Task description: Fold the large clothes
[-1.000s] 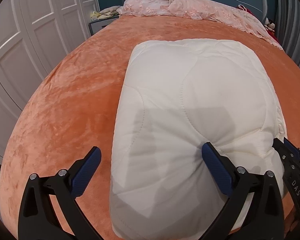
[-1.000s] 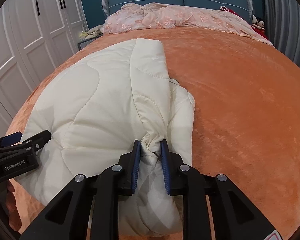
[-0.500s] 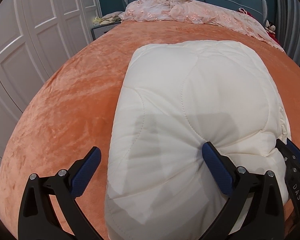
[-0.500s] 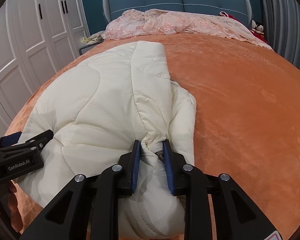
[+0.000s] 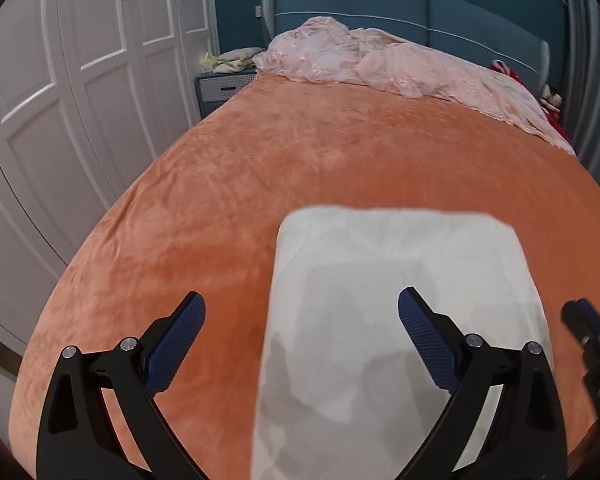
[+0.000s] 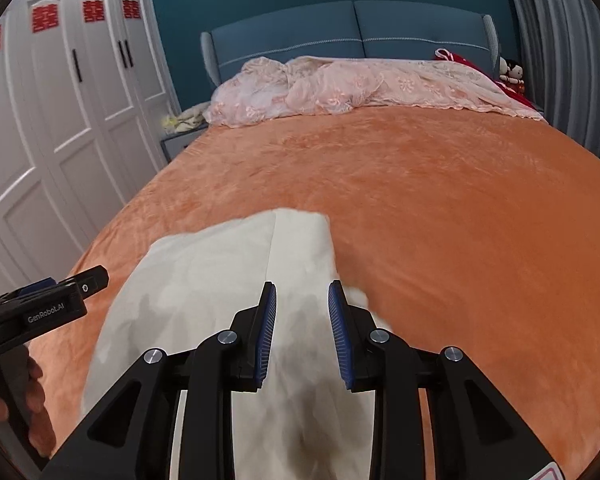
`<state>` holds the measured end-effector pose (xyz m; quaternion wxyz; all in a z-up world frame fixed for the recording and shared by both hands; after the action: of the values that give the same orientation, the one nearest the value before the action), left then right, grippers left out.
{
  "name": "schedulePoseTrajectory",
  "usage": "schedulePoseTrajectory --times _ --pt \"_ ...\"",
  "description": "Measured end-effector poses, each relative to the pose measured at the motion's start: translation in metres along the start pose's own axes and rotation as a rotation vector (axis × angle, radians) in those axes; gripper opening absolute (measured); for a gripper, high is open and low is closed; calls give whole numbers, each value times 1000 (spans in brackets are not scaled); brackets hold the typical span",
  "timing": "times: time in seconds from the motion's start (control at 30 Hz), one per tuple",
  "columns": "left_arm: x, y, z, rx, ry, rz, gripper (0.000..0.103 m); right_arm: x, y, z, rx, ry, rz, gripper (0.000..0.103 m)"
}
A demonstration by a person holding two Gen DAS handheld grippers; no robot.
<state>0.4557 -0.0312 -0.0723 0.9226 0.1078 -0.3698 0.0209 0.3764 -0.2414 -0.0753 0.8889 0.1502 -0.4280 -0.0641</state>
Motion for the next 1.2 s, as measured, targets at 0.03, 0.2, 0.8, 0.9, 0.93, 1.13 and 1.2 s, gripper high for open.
schedulePoseTrajectory --times 0.03,0.2,0.8,0.9,0.93,1.13,1.2 --pt "4 -7 -9 4 9 -3 95 4 -1 -12 1 12 -4 27" --pt "-6 -37 -59 48 55 -46 95 -7 -11 -70 -50 101 -2 27" --pt "-22 -35 -65 29 29 -7 96 -24 -23 -73 -29 113 -36 25" --pt "-32 -10 -26 -35 31 -37 95 -26 -10 -17 5 99 18 25" --pt "-38 -4 -15 -53 31 -49 95 -35 -3 7 -3 104 72 25" --pt "-109 18 27 -55 96 -183 95 -90 -1 51 -19 232 139 11" --pt "-124 18 29 -26 83 -188 95 -103 -6 45 -29 256 130 10"
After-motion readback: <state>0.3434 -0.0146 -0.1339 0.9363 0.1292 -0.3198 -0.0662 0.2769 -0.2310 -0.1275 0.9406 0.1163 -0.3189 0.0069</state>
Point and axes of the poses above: each gripper's, at about its wrist camera, not at the fingertips, and z roughly against the way its jaws point, y to its left, x to its top, the point moved 1 cm from there along -z, roughly the way its jaws point, and after that the axes turned 13 degrees about x, right-handed, at the moved point
